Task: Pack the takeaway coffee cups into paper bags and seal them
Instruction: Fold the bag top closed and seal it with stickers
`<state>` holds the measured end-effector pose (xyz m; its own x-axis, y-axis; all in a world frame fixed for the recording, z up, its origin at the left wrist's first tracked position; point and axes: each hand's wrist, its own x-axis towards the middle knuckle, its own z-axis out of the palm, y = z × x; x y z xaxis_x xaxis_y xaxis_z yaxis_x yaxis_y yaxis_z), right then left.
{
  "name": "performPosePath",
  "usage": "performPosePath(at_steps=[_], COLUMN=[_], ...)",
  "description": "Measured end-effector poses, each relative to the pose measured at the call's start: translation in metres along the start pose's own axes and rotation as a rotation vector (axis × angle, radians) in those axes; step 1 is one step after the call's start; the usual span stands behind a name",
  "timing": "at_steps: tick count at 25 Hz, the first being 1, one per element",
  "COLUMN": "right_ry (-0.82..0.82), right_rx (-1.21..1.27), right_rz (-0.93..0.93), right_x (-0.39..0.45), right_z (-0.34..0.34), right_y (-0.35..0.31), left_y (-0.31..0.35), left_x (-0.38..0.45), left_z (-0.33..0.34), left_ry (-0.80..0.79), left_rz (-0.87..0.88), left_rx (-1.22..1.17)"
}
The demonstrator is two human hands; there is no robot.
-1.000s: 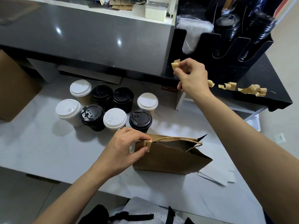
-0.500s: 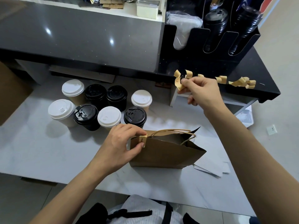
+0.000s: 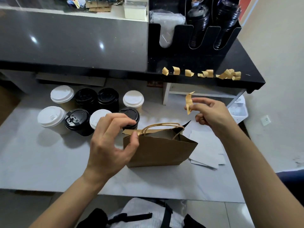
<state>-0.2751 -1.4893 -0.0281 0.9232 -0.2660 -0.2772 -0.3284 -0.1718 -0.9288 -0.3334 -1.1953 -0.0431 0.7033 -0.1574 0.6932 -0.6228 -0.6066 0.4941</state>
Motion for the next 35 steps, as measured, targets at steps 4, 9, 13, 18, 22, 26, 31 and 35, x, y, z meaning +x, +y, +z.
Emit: performPosePath(at_steps=[4,9,13,18,22,26,31,35], right_ry=[-0.001,0.035,0.038,0.042,0.059,0.032,-0.05,-0.018], right_rx=[0.009,0.102,0.166,0.213,0.24,0.294,0.304,0.297], right_rz=[0.017,0.034,0.055,0.085,0.081,0.026,-0.052,-0.106], right_x=[-0.008,-0.019,-0.025,-0.028,-0.033,-0.043,-0.056,-0.064], right_z=[-0.01,-0.023,-0.03,-0.037,-0.037,-0.039,-0.04,-0.035], right_y=[0.012,0.025,0.038,0.054,0.063,0.068,0.077,0.078], left_y=[0.018,0.032,0.042,0.051,0.052,0.05,0.048,0.044], left_x=[-0.004,-0.008,-0.012,-0.021,-0.012,0.002,0.017,0.019], left_z=[0.008,0.019,0.027,0.048,0.059,0.072,0.087,0.09], left_ry=[-0.081,0.0,-0.103,-0.386,-0.476,-0.516,-0.631,-0.622], left_rz=[0.094,0.087,0.183,0.055,-0.023,-0.071,-0.137,-0.124], left_rx=[-0.046,0.064,0.031,0.159,0.259,0.185,0.138,0.141])
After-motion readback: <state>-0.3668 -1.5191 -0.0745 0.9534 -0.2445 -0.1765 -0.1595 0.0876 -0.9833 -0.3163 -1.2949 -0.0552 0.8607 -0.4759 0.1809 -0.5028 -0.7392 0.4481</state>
